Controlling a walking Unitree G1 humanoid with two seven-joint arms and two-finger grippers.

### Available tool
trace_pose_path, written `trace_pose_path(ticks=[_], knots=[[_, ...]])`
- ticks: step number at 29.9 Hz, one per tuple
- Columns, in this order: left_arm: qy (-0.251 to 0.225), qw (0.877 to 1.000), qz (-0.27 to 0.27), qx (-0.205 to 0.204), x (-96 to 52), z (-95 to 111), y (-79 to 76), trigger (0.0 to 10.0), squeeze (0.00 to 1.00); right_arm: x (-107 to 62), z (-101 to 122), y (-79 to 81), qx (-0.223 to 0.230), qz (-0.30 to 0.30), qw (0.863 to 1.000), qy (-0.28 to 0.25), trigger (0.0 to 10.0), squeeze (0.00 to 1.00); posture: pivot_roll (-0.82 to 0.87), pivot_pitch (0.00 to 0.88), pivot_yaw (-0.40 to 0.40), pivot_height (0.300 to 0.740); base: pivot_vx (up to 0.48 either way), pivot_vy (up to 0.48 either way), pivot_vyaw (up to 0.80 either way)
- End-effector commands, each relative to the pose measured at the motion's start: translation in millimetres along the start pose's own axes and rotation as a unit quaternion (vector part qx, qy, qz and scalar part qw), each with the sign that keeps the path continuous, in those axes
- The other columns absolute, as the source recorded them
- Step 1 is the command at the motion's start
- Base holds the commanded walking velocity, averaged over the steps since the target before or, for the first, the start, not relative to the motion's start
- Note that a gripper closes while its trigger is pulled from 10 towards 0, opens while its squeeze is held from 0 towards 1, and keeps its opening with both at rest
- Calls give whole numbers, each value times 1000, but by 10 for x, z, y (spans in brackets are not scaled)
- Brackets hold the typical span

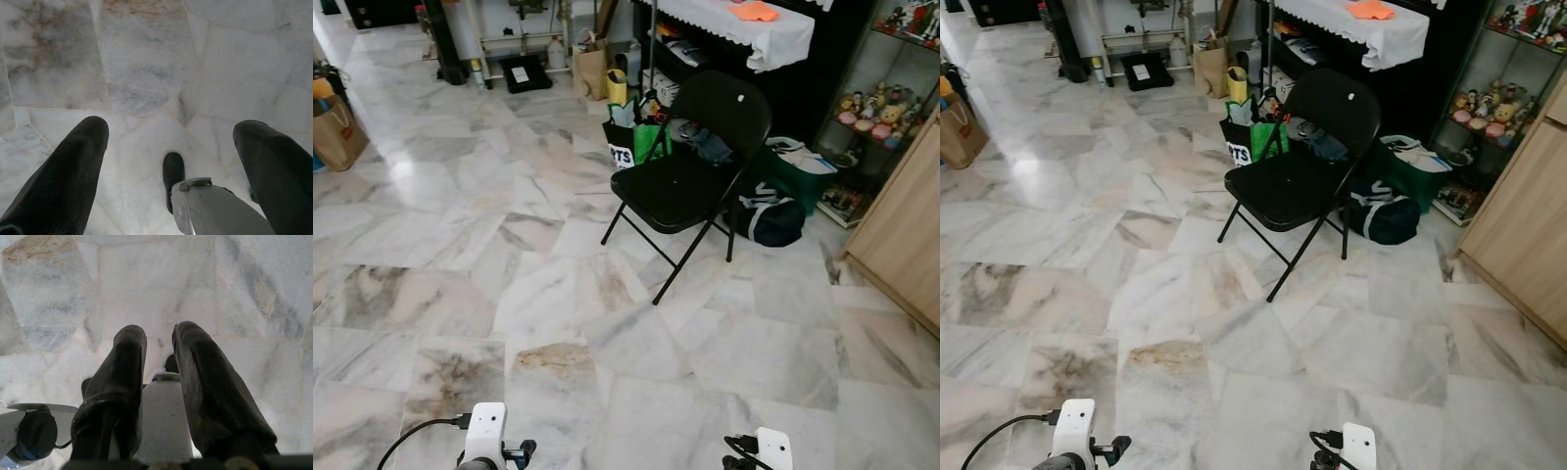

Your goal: Setting the table

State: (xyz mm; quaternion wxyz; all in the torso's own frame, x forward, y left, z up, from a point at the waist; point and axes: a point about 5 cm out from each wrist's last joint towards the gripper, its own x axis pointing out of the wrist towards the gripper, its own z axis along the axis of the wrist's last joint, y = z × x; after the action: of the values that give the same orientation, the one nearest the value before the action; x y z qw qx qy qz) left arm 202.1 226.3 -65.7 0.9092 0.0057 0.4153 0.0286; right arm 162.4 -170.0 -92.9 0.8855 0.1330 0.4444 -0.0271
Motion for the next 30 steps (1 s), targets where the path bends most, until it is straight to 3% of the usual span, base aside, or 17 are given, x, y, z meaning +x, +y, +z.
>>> trace_pose_path(ticks=[1,15,21,25,30], knots=[[7,1000,6,-8,-4,-33,4,10000,0,3,2,1,-6,0,1000,5,10000,0,47,0,-34,740,0,0,0],[8,999,21,-33,-17,-70,39,10000,0,17,37,34,-18,12,1000,5,10000,0,32,0,-43,740,0,0,0],[2,996,52,-66,-44,-63,195,10000,0,25,25,87,-43,24,999,11,10000,0,-58,0,-31,740,0,0,0],[-2,997,47,-58,-37,-21,203,10000,0,38,72,133,-65,40,997,4,10000,0,-46,1,-31,740,0,0,0],[-11,998,34,-49,-19,34,155,10000,0,36,44,137,-55,30,998,6,10000,0,-20,0,-43,740,0,0,0]])
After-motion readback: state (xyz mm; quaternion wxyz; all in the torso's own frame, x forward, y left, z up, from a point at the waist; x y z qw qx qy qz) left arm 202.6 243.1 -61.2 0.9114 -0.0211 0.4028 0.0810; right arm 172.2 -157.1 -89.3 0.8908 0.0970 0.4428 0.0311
